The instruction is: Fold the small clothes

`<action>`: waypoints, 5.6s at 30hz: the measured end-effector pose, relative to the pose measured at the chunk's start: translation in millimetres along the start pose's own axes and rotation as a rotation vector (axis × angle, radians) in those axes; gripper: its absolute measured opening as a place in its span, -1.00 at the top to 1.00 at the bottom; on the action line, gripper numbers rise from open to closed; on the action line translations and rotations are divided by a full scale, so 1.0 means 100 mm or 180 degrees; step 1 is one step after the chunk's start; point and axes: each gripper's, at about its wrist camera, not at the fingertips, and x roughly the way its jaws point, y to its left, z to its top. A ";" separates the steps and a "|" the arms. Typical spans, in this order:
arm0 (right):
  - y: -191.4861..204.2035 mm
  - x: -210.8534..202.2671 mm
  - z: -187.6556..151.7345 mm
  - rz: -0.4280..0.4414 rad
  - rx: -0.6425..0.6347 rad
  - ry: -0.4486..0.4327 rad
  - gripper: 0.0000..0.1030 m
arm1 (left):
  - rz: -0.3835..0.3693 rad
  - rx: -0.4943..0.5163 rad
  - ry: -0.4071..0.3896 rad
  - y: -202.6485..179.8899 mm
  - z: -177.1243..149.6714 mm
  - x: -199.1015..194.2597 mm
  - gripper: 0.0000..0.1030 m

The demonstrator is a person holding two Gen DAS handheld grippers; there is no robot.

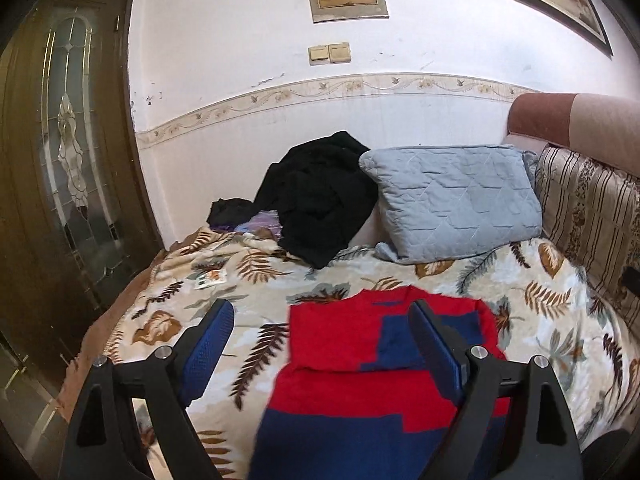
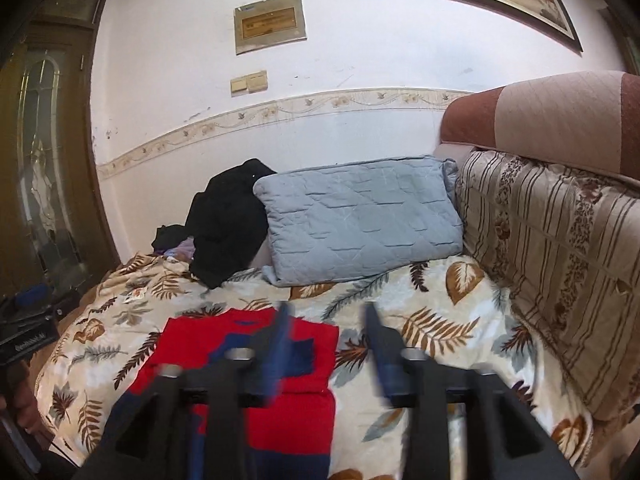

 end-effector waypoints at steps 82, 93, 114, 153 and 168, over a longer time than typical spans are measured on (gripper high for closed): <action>0.21 0.62 -2.85 0.0406 0.0950 0.2666 0.85 | -0.1227 -0.1162 0.2238 1.11 -2.71 0.80 0.85; 0.26 0.15 -2.00 0.0971 0.0917 0.2084 0.86 | -0.1533 -0.1217 0.1856 1.37 -2.39 0.43 0.87; 0.03 0.73 -0.56 0.1130 0.1042 0.1298 0.86 | -0.1586 -0.1071 0.1145 1.41 -0.72 0.91 1.00; 0.42 0.54 -2.53 0.0402 0.0705 0.2509 0.70 | -0.1528 -0.1438 0.2824 0.71 -2.70 0.92 0.70; 0.22 0.28 -1.88 0.1116 0.1134 0.2507 0.82 | -0.1865 -0.1261 0.2641 0.95 -2.20 0.57 0.84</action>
